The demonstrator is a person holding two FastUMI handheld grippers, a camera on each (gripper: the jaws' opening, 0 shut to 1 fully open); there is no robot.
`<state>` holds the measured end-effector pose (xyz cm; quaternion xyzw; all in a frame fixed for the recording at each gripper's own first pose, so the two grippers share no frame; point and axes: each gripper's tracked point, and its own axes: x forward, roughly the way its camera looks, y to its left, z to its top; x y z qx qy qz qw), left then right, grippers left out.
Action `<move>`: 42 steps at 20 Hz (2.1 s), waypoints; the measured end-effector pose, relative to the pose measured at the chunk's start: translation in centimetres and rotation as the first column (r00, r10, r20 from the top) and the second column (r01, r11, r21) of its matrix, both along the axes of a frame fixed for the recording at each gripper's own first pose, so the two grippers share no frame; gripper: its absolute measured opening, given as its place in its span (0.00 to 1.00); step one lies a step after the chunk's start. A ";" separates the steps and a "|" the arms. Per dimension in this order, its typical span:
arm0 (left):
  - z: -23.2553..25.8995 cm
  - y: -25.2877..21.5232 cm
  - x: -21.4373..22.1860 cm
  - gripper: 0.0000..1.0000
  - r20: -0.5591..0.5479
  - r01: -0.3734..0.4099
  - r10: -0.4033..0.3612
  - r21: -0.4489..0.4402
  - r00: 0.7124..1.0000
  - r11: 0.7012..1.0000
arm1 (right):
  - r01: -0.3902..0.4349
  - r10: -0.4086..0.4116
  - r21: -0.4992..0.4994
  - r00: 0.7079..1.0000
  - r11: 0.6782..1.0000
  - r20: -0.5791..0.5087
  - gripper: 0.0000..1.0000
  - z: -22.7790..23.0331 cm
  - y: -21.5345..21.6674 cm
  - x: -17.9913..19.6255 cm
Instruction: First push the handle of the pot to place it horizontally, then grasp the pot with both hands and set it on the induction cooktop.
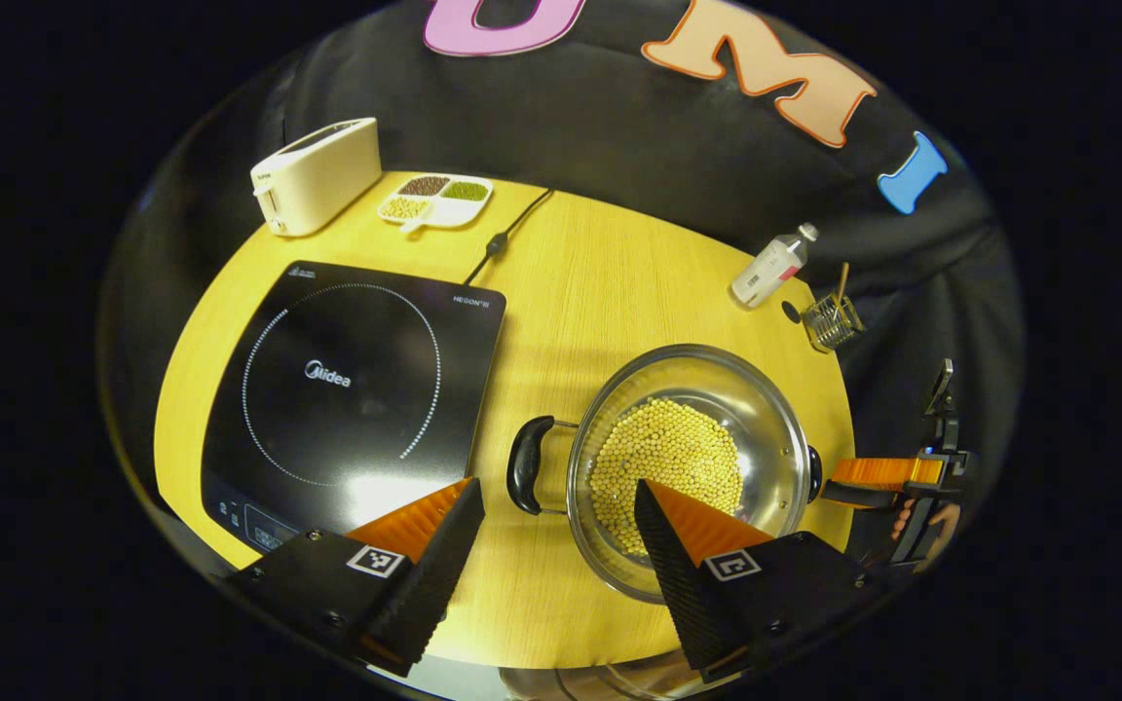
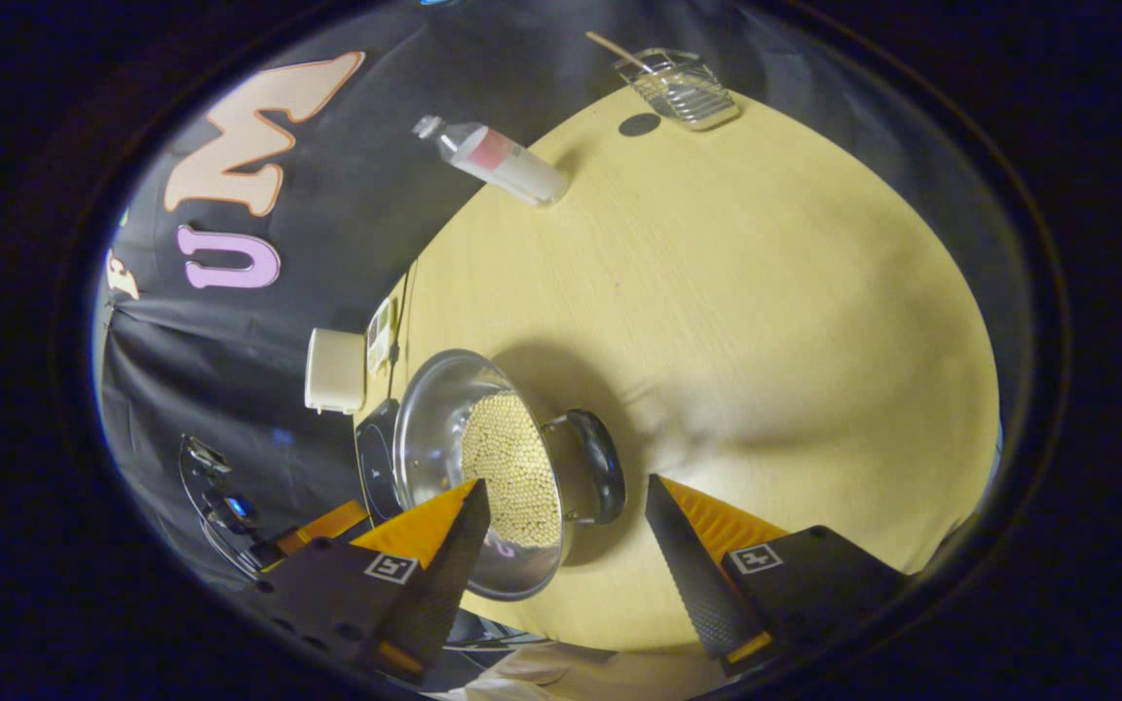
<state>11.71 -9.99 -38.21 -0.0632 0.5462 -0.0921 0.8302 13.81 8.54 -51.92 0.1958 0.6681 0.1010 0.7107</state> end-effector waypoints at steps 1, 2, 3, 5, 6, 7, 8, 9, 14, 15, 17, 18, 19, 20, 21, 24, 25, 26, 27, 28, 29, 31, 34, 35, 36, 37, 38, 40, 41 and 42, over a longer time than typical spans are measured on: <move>-0.6 0.0 0.1 0.96 -0.026 0.000 0.000 0.002 1.000 1.000 | -0.002 0.002 0.001 1.000 1.000 -0.013 0.90 -0.4 0.1 -0.1; -1.3 0.1 0.3 0.96 -0.049 -0.001 0.001 0.008 0.999 1.000 | -0.004 0.004 0.000 1.000 1.000 -0.025 0.90 -0.7 0.1 -0.1; -1.9 0.2 0.5 0.96 -0.070 -0.002 0.003 0.014 0.998 1.000 | -0.006 0.006 -0.003 0.999 1.000 -0.036 0.90 -1.0 0.0 -0.3; -3.0 0.3 1.1 0.96 -0.101 -0.002 0.004 0.024 0.995 1.000 | -0.012 0.012 -0.006 0.998 1.000 -0.057 0.98 -1.7 -0.1 -0.4; -3.4 0.4 1.2 0.96 -0.116 0.001 0.003 0.030 0.993 1.000 | -0.013 0.013 -0.002 0.998 1.000 -0.068 0.98 -2.0 -0.1 -0.4; -3.8 0.4 1.3 0.96 -0.129 0.005 0.000 0.034 0.992 0.999 | -0.011 0.011 0.003 0.997 1.000 -0.079 0.98 -2.2 0.2 -0.5; -4.2 0.4 1.4 0.96 -0.139 0.011 -0.006 0.036 0.990 0.999 | -0.009 0.010 0.011 0.996 1.000 -0.088 0.98 -2.4 0.3 -0.4; -4.6 0.2 1.6 0.96 -0.149 0.019 -0.013 0.038 0.989 0.999 | -0.011 0.013 0.017 0.995 1.000 -0.096 0.98 -2.6 0.5 -0.5; -6.5 -0.5 2.3 0.94 -0.192 0.053 -0.042 0.051 0.980 0.997 | -0.023 0.027 0.031 0.990 0.999 -0.142 0.97 -4.0 1.4 -0.9; -6.8 -0.6 2.4 0.94 -0.201 0.060 -0.048 0.055 0.978 0.997 | -0.025 0.029 0.033 0.989 0.999 -0.148 0.97 -4.2 1.6 -1.0; -7.5 -0.5 2.4 0.94 -0.217 0.068 -0.052 0.066 0.975 0.996 | -0.021 0.026 0.032 0.987 0.999 -0.159 0.74 -4.7 1.7 -0.9; -7.7 -0.5 2.4 0.94 -0.224 0.070 -0.052 0.071 0.973 0.995 | -0.019 0.024 0.036 0.986 0.999 -0.168 0.72 -4.9 1.9 -0.9; -7.9 -0.5 2.3 0.94 -0.234 0.073 -0.054 0.073 0.971 0.995 | -0.014 0.021 0.038 0.985 0.999 -0.172 0.72 -5.1 2.1 -0.9; -8.2 -0.6 2.3 0.93 -0.238 0.075 -0.056 0.071 0.970 0.995 | -0.013 0.019 0.039 0.984 0.999 -0.175 0.72 -5.3 2.3 -0.7; -8.4 -0.5 2.3 0.90 -0.242 0.074 -0.054 0.072 0.969 0.995 | -0.017 0.023 0.038 0.984 0.999 -0.179 0.72 -5.6 2.3 -0.8; -9.0 -0.3 2.4 0.81 -0.256 0.058 -0.038 0.075 0.966 0.995 | -0.031 0.037 0.030 0.980 0.999 -0.196 0.72 -6.2 2.3 -1.2; -9.1 -0.4 2.4 0.85 -0.261 0.054 -0.036 0.064 0.965 0.996 | -0.038 0.042 0.026 0.979 0.999 -0.200 0.72 -6.5 2.2 -1.4; -9.2 -0.2 2.3 0.80 -0.265 0.058 -0.038 0.068 0.963 0.996 | -0.037 0.041 0.022 0.979 0.999 -0.198 0.82 -6.9 2.2 -1.4; -9.2 -0.1 2.2 0.77 -0.272 0.066 -0.046 0.065 0.961 0.996 | -0.033 0.039 0.035 0.978 0.999 -0.206 0.66 -6.9 2.6 -1.4; -9.4 -0.2 2.2 0.73 -0.268 0.072 -0.052 0.064 0.962 0.995 | -0.045 0.048 0.020 0.976 0.999 -0.214 0.51 -6.9 2.3 -1.6; -9.4 -0.2 2.2 0.72 -0.271 0.080 -0.059 0.064 0.961 0.995 | -0.046 0.048 0.014 0.974 0.999 -0.222 0.48 -7.1 2.2 -1.7; -9.4 -0.2 2.0 0.70 -0.277 0.081 -0.059 0.066 0.959 0.995 | -0.035 0.038 0.016 0.973 0.999 -0.227 0.51 -7.3 2.4 -1.6; -9.4 -0.3 1.9 0.67 -0.271 0.070 -0.048 0.072 0.961 0.995 | -0.039 0.038 -0.003 0.982 0.999 -0.186 0.50 -7.1 2.1 -1.1; -9.3 -0.2 2.0 0.67 -0.261 0.074 -0.051 0.078 0.964 0.994 | -0.036 0.035 -0.007 0.986 0.999 -0.164 0.50 -7.3 2.3 -1.1; -9.4 -0.3 2.0 0.66 -0.248 0.084 -0.060 0.085 0.967 0.993 | -0.042 0.040 -0.011 0.988 0.999 -0.152 0.50 -7.5 2.2 -0.9; -9.2 -0.3 2.0 0.66 -0.241 0.100 -0.074 0.096 0.968 0.990 | -0.047 0.045 -0.008 0.988 0.999 -0.145 0.44 -7.2 2.2 -0.9; -9.1 -0.3 2.1 0.66 -0.229 0.114 -0.087 0.105 0.969 0.988 | -0.052 0.050 -0.006 0.989 0.999 -0.136 0.44 -7.1 2.1 -0.8; -8.9 -0.5 1.9 0.65 -0.212 0.141 -0.114 0.115 0.971 0.983 | -0.064 0.063 -0.006 0.992 0.998 -0.108 0.43 -6.9 1.9 -0.7; -8.8 -0.6 1.7 0.65 -0.211 0.145 -0.118 0.115 0.970 0.983 | -0.068 0.067 -0.010 0.993 0.998 -0.097 0.43 -6.9 1.7 -0.8; -8.7 -0.7 1.4 0.67 -0.211 0.146 -0.120 0.113 0.970 0.983 | -0.073 0.071 -0.014 0.994 0.997 -0.085 0.43 -6.7 1.5 -0.8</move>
